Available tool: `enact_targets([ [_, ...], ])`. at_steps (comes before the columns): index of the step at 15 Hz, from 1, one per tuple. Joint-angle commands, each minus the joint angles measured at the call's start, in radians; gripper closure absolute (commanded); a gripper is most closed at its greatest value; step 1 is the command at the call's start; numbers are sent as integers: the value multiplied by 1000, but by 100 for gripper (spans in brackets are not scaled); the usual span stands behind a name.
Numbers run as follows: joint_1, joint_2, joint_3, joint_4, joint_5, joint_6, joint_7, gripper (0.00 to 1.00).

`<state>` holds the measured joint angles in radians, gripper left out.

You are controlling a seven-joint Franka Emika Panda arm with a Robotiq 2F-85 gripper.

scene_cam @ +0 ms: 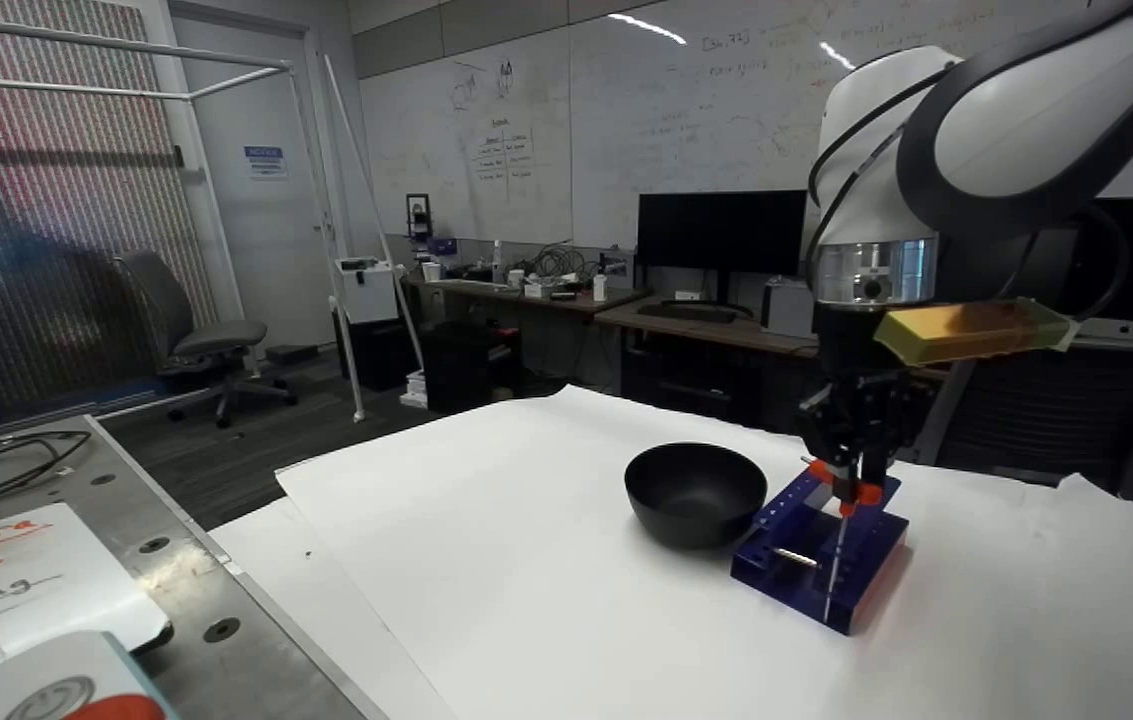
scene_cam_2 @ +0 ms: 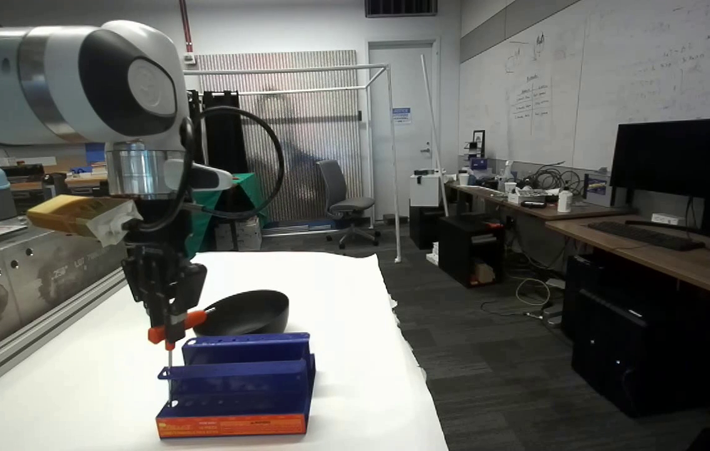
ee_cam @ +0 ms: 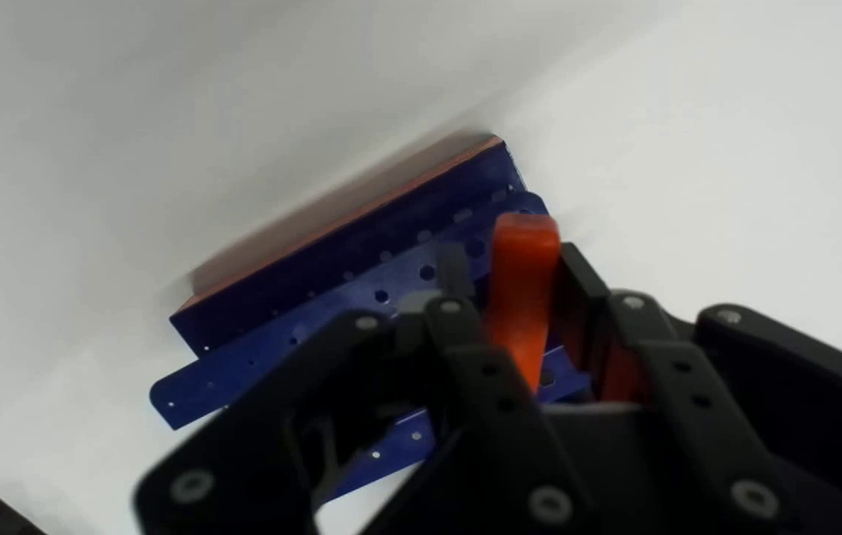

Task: Pick up the wrench from the toolbox and place it inside the black bowl

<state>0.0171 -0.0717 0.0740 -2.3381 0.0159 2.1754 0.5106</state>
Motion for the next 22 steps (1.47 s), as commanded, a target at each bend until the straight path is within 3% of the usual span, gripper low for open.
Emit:
enact_targets([
  [1,3,-23,-11,-8,23,16,-60,96],
  [9,-1,-237,27,48,-24,-137,33,91],
  [12,-14,-292,24,61,14,-75,35,92],
  [14,-29,-301,14,52,35,15,43,92],
  [17,-62,-258,-1,7,42,247,56,93],
  [22,-80,-74,-35,-55,122,632,35,95],
])
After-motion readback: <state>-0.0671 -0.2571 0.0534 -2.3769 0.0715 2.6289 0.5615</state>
